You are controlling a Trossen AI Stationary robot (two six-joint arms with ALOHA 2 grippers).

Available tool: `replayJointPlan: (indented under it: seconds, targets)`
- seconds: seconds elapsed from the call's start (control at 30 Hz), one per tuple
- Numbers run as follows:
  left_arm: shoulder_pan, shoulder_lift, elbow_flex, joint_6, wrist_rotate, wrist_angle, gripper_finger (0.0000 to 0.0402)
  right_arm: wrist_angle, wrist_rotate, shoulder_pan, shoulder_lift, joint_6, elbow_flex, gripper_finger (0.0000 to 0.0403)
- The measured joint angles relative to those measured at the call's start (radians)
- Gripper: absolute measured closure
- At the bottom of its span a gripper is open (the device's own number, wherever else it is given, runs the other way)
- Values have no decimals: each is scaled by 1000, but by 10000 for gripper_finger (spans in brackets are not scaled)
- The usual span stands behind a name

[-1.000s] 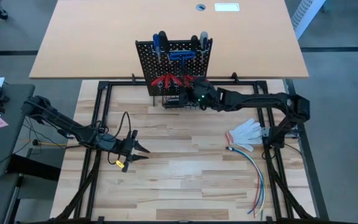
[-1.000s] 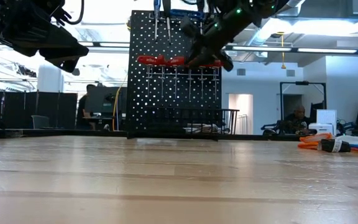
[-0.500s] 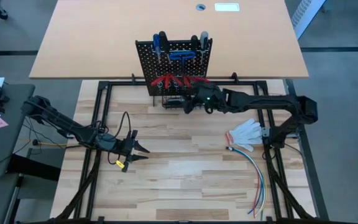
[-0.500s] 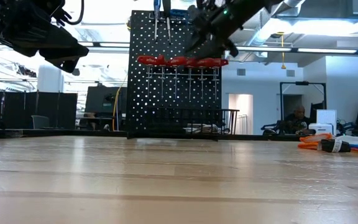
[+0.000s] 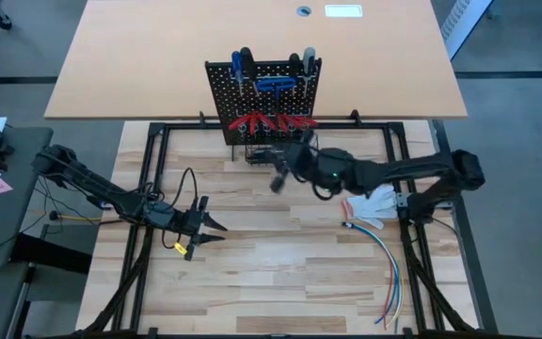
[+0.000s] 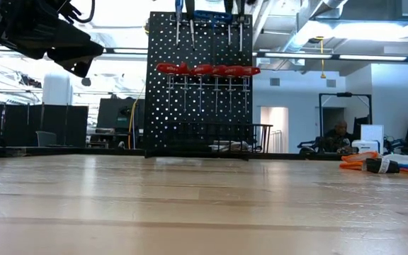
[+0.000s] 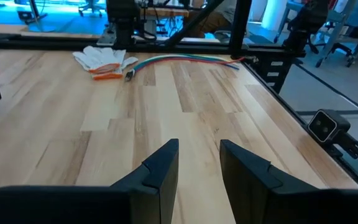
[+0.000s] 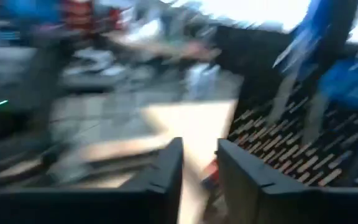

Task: Hang tools onto peg board
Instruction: Hang the blue pick tool on the pegboard

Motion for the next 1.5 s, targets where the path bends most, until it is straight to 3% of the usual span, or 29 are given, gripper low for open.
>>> replayJointPlan:
  seconds: [0.07, 0.17, 0.3, 0.53, 0.73, 1.17, 1.5]
  targets:
    - [0, 0, 0, 0, 0, 5, 291, 111, 112, 0, 59, -142, 54, 324]
    - [0, 0, 0, 0, -2, 3, 291, 114, 259, -22, 139, -291, 179, 379]
    - [0, 0, 0, 3, -5, -4, 291, -10, 348, -61, 211, -340, 356, 392]
    - [-26, 0, 0, -3, -5, -34, 291, -284, 347, -115, 270, -251, 589, 400]
    - [-50, 0, 0, -3, -21, -35, 291, -504, 291, -174, 270, -89, 639, 399]
    - [-59, 0, 0, 0, -47, -29, 291, -487, 283, -158, 262, -116, 642, 399]
    - [-59, 0, 0, -2, -46, -28, 291, -498, 285, -211, 268, -104, 642, 400]
